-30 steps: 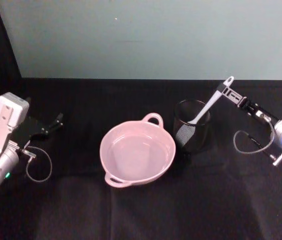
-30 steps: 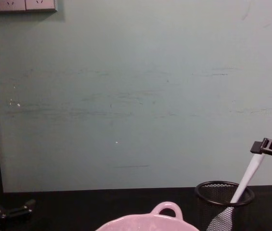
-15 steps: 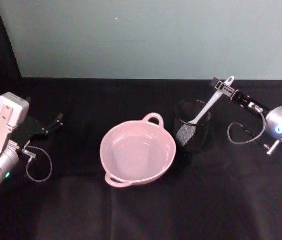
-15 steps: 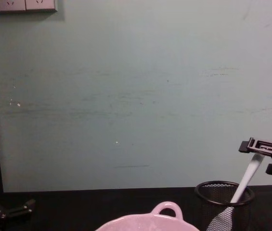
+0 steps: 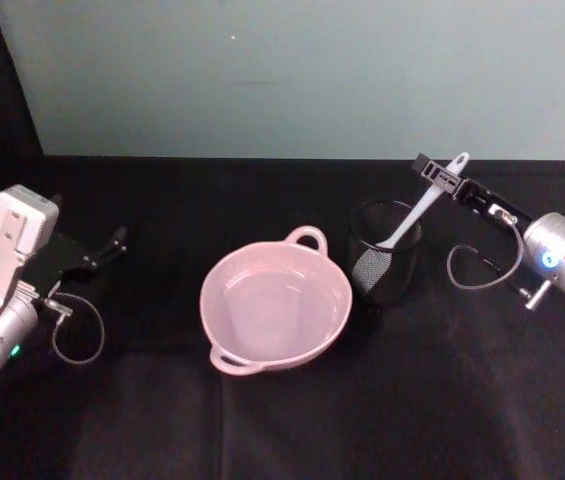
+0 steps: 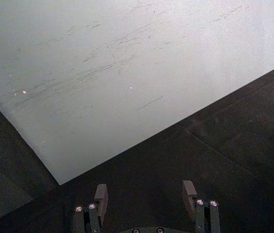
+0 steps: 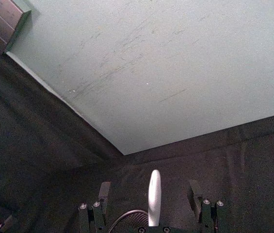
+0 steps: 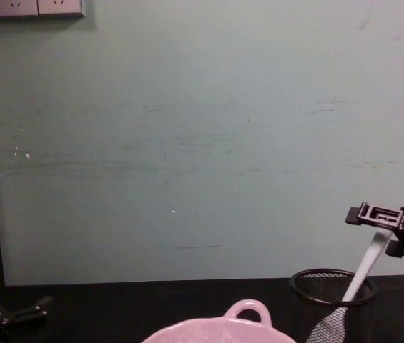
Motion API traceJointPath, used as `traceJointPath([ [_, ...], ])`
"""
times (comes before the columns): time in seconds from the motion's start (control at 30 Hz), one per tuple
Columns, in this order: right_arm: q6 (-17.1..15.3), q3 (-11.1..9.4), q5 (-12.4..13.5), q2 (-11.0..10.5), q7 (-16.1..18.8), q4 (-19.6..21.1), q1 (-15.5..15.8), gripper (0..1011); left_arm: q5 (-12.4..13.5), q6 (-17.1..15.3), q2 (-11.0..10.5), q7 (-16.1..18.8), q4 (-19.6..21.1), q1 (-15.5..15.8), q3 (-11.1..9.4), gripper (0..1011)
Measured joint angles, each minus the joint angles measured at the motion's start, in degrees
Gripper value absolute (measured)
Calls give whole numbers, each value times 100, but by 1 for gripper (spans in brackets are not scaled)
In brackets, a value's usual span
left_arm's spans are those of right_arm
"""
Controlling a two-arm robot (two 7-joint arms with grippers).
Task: Use the one hand to pick up the spoon and stir the clear water in the bowl.
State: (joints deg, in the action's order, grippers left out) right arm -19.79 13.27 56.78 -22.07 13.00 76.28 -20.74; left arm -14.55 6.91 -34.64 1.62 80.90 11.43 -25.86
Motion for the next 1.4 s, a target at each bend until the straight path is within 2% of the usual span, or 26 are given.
traceJointPath([
  [0.5,206,47,241,-140,-56,306,277,1002,0,0,0,0,0,0,0,1011],
  [0.9,181,49,226,-139,-54,301,257,997,0,0,0,0,0,0,0,1011],
  [1.0,174,51,220,-139,-54,299,252,912,0,0,0,0,0,0,0,1011],
  [1.13,169,51,215,-139,-54,297,250,850,0,0,0,0,0,0,0,1011],
  [1.17,168,51,213,-139,-53,297,249,795,0,0,0,0,0,0,0,1011],
  [1.23,166,51,210,-139,-54,295,248,760,0,0,0,0,0,0,0,1011],
  [1.33,165,51,206,-139,-54,293,247,626,0,0,0,0,0,0,0,1011],
  [1.4,164,51,205,-139,-53,292,246,593,0,0,0,0,0,0,0,1011],
])
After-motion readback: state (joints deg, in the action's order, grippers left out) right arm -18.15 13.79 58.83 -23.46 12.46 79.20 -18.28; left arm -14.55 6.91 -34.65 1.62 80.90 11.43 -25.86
